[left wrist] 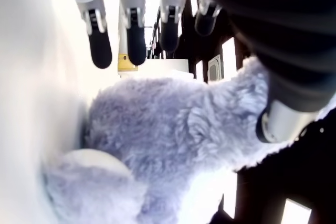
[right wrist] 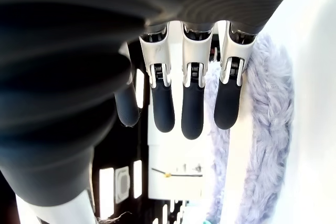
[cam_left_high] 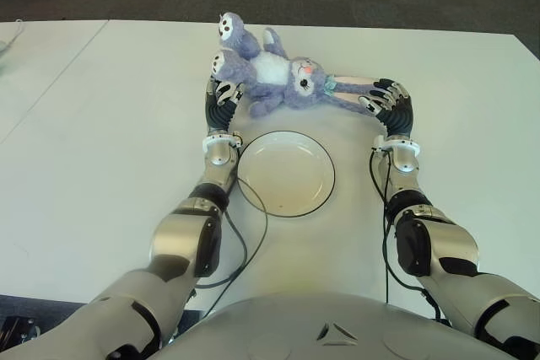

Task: Put the doll into the plate.

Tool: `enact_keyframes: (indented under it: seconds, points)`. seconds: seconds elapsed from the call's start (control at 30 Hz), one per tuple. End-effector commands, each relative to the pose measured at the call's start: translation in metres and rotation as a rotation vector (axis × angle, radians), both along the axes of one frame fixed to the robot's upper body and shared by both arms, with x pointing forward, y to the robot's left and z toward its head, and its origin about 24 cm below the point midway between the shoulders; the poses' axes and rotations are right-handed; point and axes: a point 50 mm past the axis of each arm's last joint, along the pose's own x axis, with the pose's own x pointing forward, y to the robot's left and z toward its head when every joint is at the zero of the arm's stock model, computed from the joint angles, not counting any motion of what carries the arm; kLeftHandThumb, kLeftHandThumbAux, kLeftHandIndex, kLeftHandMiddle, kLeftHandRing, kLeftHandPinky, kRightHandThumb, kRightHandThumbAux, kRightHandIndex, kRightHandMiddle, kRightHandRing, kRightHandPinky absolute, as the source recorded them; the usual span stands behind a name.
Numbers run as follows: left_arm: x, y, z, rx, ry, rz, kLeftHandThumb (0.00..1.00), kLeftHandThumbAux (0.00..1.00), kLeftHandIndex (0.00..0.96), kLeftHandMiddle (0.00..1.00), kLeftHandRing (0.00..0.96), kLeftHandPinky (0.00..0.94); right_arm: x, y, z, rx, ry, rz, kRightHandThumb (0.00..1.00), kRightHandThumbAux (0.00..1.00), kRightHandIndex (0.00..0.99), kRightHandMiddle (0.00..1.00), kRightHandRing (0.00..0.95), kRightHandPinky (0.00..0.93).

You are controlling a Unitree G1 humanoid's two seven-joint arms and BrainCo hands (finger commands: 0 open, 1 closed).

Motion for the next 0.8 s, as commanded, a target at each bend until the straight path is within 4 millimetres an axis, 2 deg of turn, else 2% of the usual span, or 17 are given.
enact_keyframes:
  seconds: [0.03,0.3,0.8]
  points:
    - [-0.0167,-0.0093,-0.0297,-0.064,0.144,-0.026,0.178,0.595,0.032,0.148,0.19,0.243,-0.1003,0.0178,-0.1103,0.142,0.441,-0.058,0.094,0.83,0.271,0.301,0.323,0.36]
    - [-0.0143,-0.0127,-0.0262,-0.073,0.128,-0.041,0.139,0.586,0.033,0.15,0.198,0.257,-0.1001,0.0181,-0.1098,0.143,0.435,-0.057,0.101,0.837,0.273,0.301,0.326,0.371]
    - [-0.01,-0.015,-0.0213,-0.05,0.109,-0.109,0.133,0.606,0.032,0.164,0.213,0.261,-0.1006,0.0178,-0.1127,0.13,0.477,-0.055,0.084,0.83,0.256,0.284,0.292,0.295]
